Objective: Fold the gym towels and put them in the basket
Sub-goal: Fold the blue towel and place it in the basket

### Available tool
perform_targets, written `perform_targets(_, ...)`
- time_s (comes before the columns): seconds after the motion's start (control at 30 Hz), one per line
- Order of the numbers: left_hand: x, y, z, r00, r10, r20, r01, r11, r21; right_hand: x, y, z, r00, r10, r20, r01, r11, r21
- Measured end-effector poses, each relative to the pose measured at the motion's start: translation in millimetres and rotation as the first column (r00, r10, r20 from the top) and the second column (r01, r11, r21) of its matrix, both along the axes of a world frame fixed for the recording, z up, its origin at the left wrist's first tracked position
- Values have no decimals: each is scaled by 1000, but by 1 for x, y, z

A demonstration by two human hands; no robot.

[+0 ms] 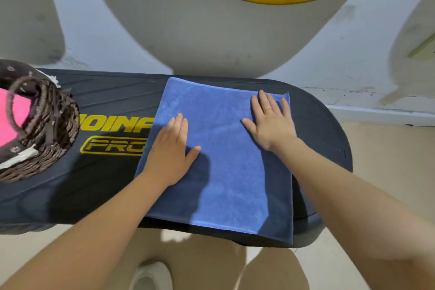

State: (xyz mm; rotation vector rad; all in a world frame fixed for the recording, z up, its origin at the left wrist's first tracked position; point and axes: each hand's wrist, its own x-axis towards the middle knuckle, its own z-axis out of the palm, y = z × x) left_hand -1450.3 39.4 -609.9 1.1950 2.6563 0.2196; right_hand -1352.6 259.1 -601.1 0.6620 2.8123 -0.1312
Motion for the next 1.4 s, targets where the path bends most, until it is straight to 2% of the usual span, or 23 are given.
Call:
perform_targets(0.07, -2, -18, 4, 1000, -9, -16, 9, 1000, 1, -13, -18, 10, 953, 289, -89, -289, 957, 10)
perform_targets(0.13, -1, -37, 8, 999, 24, -35, -26, 999, -48, -31, -55, 17, 819, 558, -134, -568, 821, -53)
perform_targets(0.2, 3, -58, 2, 997, 7, -79, -16, 994, -110, -51, -90, 15, 739, 658, -143, -672, 736, -87)
perform_targets(0.3, 9, -82, -5, 996, 31, -85, -44, 985, -164, -79, -117, 2, 756, 643, -120, -654, 742, -148)
perform_targets(0.53, 7, -87, -20, 988, 78, -135, -88, 994, -70, -132, -99, -13, 793, 605, -68, -608, 792, -58)
perform_targets(0.7, 7, -88, -23, 991, 85, -107, -88, 996, -23, -161, -82, -14, 838, 542, -67, -544, 839, -16)
perform_targets(0.77, 6, -88, -24, 990, 83, -112, -86, 996, -21, -173, -77, -16, 882, 469, -57, -467, 883, 35)
perform_targets(0.9, 6, -88, -25, 988, 78, -131, -81, 997, -17, -186, -69, -16, 977, 211, 12, -210, 966, 148)
perform_targets(0.97, 5, -88, -24, 985, 87, -147, -89, 996, -8, -170, -66, -11, 984, 170, -49, -162, 977, 135)
perform_targets(1.1, 4, -87, -20, 986, 66, -155, -79, 994, -76, -75, -77, -1, 897, 421, -135, -420, 907, 40)
perform_targets(1.27, 9, -84, -4, 991, 20, -129, -41, 987, -158, 36, -75, -5, 887, 453, -92, -456, 890, -7)
perform_targets(1.33, 14, -86, 3, 989, -50, -141, 25, 985, -173, 66, -80, -6, 892, 448, -64, -451, 892, -41)
perform_targets(1.4, 23, -97, 5, 986, -148, -77, 127, 964, -233, 95, -82, -8, 892, 451, -24, -452, 892, -22)
